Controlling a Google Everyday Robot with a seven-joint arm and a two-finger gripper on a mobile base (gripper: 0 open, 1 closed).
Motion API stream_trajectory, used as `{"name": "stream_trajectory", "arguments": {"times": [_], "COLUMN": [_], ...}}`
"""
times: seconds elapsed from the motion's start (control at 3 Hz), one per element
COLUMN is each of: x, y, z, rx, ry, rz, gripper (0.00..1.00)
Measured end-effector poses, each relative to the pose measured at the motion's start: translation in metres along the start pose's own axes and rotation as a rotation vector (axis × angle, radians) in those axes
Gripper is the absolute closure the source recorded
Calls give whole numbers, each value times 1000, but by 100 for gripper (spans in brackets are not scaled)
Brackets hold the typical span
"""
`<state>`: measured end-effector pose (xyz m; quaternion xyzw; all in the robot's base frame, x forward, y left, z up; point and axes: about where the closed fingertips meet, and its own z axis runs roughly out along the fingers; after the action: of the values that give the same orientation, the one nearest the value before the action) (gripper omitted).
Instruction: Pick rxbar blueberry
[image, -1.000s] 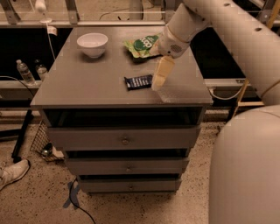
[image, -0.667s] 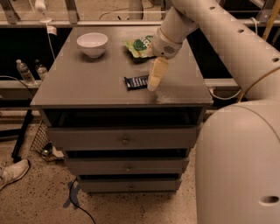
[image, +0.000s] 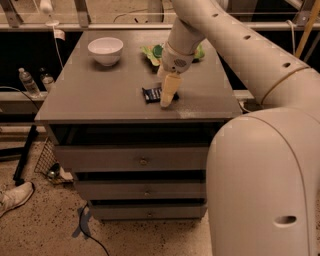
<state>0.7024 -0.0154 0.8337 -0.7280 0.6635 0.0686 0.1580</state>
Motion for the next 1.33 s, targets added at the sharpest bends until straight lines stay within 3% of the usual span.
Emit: {"name": "stream_trajectory", "arguments": {"times": [0.33, 1.0, 1.33], "x": [1, -1, 4], "y": [2, 2, -7], "z": [7, 2, -13], "rx": [-18, -18, 16], "ry": [15, 15, -21], "rz": [-2, -2, 4], "gripper": [54, 98, 100]}}
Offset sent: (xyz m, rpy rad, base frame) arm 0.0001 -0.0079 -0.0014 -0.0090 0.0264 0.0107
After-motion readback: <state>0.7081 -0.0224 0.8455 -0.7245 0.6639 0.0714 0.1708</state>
